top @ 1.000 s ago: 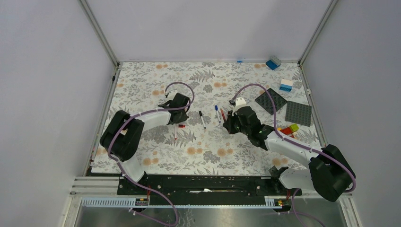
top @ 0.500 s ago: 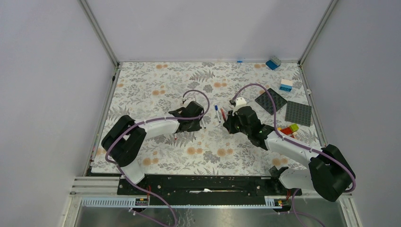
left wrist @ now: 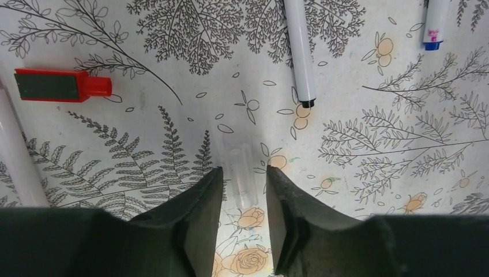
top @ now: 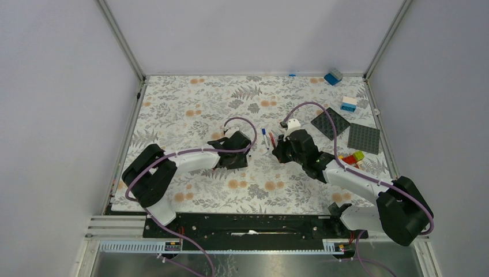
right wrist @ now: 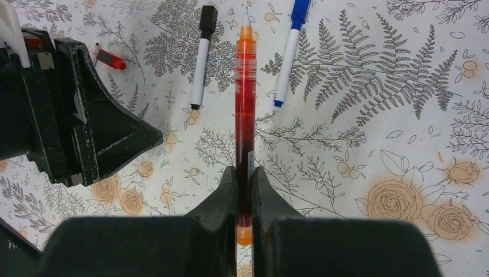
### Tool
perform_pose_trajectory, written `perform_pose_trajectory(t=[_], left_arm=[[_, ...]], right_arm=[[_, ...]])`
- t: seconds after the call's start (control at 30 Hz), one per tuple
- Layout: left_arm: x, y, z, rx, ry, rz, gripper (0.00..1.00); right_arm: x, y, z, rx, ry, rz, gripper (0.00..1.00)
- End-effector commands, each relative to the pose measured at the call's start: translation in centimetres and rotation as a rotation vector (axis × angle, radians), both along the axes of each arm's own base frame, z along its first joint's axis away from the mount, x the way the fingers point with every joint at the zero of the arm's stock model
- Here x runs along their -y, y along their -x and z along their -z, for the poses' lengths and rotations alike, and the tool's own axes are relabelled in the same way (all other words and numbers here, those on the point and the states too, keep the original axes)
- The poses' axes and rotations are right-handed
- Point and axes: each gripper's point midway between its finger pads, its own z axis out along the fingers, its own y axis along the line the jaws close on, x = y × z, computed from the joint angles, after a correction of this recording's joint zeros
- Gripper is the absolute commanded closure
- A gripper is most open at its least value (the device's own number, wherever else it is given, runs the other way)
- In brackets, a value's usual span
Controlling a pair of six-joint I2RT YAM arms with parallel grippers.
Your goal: Insert the pens into the pen caps
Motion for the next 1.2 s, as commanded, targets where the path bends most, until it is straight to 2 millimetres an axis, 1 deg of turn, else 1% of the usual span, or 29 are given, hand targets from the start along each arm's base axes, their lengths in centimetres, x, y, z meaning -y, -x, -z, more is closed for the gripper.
perform_pose_trajectory(t=[0.0, 0.1, 0.27, 0.5, 0.63, 0.73, 0.87, 0.97, 1.07, 1.17], left_arm=[[-0.3, -0.2, -1.2, 0.024, -0.016, 0.006, 0.57], [0.2, -0.6, -1.9, 0.039, -0.013, 0.020, 0.54], [0.6, -1.2, -2.2, 0.041, -0.030, 0.025, 0.53], [0.9, -1.4, -1.6, 0.027, -0.070, 0.027, 0.55], [0.3, -1.5, -1.2, 0.016, -0.124, 0.001, 0.60], [0.1, -1.4, -0.9, 0.010, -0.156, -0.005, 0.61], [0.4, -1.2, -0.4, -0.001, -0.168, 0.008, 0.63], [0.5, -1.2, -0.2, -0.007, -0.178, 0.015, 0.67], [0.5, -1.1, -0.3, -0.004, -0.185, 0.021, 0.78], [0.4, -1.1, -0.5, 0.000, -0.189, 0.026, 0.84]], right_arm=[[-0.7, -1.1, -1.8, 0.047, -0.039, -0.008, 1.00], [-0.8, -1.1, -1.9, 0.049, -0.040, -0.010, 1.00], [-0.8, -1.1, -1.8, 0.046, -0.039, -0.010, 1.00], [-0.8, -1.1, -1.8, 0.046, -0.039, -0.009, 1.00], [-0.8, -1.1, -1.8, 0.045, -0.040, -0.009, 1.00], [-0.8, -1.1, -1.8, 0.044, -0.039, -0.009, 1.00], [-0.8, -1.1, -1.8, 0.046, -0.040, -0.009, 1.00], [-0.8, -1.0, -1.8, 0.046, -0.040, -0.010, 1.00], [-0.9, -1.0, -1.8, 0.043, -0.046, -0.013, 1.00], [-0.9, -1.0, -1.8, 0.044, -0.050, -0.015, 1.00]])
